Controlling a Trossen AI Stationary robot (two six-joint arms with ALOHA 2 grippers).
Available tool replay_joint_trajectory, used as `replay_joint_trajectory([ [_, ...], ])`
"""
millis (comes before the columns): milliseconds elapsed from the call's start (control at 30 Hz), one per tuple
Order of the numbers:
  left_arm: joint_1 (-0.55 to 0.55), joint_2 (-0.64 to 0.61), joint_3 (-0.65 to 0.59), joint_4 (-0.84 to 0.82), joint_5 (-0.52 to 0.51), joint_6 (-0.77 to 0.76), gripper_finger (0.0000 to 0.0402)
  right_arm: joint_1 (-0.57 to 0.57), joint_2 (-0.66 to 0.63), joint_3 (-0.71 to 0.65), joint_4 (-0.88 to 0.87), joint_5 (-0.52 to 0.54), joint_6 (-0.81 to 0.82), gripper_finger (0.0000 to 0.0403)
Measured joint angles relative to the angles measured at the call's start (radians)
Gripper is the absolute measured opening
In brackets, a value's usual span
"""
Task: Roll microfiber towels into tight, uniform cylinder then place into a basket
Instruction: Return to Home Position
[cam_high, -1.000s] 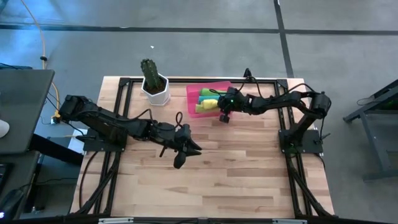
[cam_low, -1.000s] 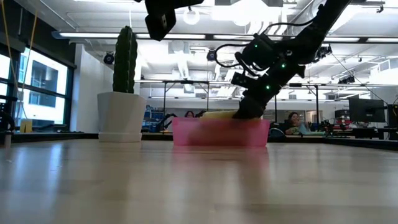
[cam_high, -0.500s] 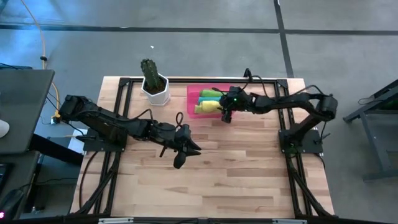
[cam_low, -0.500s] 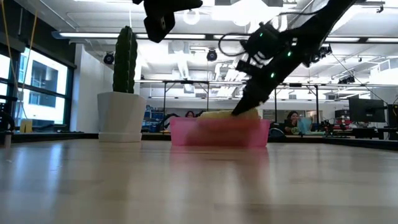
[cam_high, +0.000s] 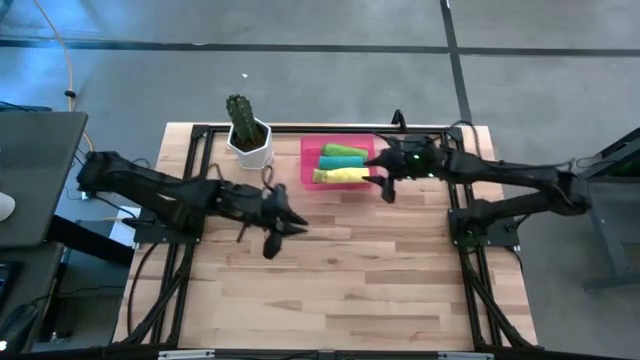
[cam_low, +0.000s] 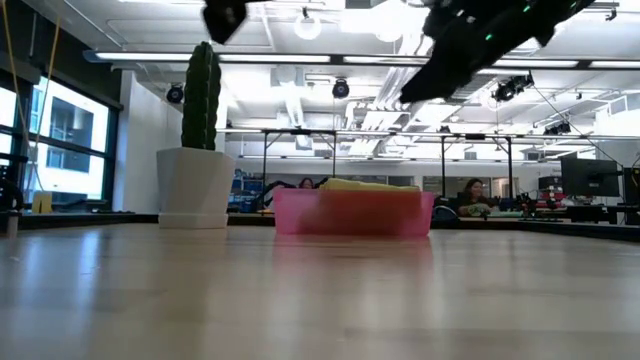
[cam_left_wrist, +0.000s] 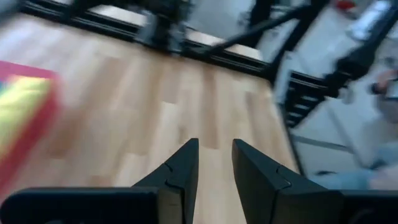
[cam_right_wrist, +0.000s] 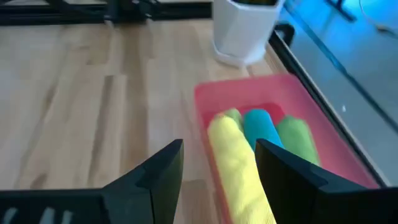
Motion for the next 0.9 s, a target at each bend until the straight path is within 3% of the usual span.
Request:
replay_joint_trajectory([
  [300, -0.016, -0.272, -0.001, -0.449, -0.288, 0.059, 0.0086, 0.131, -0.144, 0.0, -0.215, -0.082, 0.02, 0.0193],
  [467, -0.015, -0.406, -0.002, -0.696, -0.461, -0.029, 0.0086, 0.181, -0.146, 0.0, -0.264, -0.074, 0.079, 0.0193],
  [667, -0.015, -0.603, -0.111, -0.738, -0.615, -0.092, 0.0086, 0.211, -0.147, -0.022, -0.227, -0.054, 0.086, 0.0193],
  [900, -0.014, -0.837, -0.363, -0.666, -0.592, -0.253, 0.0086, 0.217, -0.189, -0.278, 0.056, -0.047, 0.197, 0.0193],
])
